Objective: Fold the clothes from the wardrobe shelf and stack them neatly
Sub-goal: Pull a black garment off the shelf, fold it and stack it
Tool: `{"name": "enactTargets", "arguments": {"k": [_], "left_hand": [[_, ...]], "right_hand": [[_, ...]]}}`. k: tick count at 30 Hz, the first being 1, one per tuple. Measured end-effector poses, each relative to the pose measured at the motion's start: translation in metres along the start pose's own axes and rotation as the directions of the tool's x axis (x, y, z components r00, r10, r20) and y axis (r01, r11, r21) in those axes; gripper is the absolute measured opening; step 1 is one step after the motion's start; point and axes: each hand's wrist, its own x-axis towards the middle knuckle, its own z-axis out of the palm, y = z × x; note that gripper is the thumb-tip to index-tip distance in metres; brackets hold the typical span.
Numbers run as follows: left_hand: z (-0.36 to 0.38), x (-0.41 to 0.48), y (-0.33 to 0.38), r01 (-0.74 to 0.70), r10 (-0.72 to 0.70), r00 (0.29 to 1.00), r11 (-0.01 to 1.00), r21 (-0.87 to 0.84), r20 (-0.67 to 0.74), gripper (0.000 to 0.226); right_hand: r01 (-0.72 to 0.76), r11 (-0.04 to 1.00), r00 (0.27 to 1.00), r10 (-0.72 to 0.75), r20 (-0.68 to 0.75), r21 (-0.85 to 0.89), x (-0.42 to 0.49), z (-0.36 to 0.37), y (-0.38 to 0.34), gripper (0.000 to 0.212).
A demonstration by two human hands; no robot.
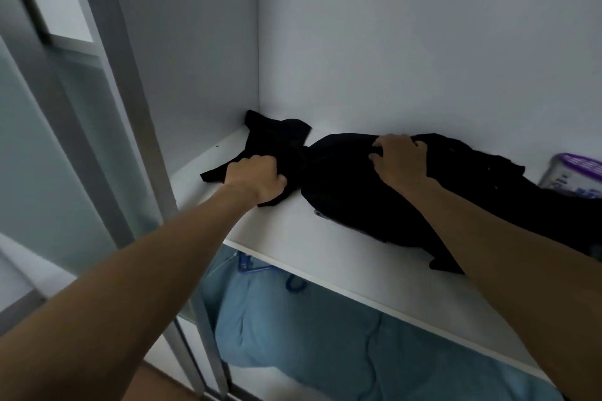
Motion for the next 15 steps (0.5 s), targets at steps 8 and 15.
{"name": "enactTargets", "arguments": {"k": [8,15], "left_hand": [[-0.021,0.031,0.011,0.589,0.228,0.717,0.308,-0.747,0.659,0.090],[-0.013,0.027,0.045,0.506,0.175,0.843,0.069,-0.860,0.509,0.040]], "right_hand": [[0.048,0.881,0.999,-0.029,-0.046,0.470,-0.019,-0.036,-0.023,0.008],[0.391,0.906,0.871,-0.422,0.253,0.162,-0.080,-0.025,-0.055,0.027]]}}
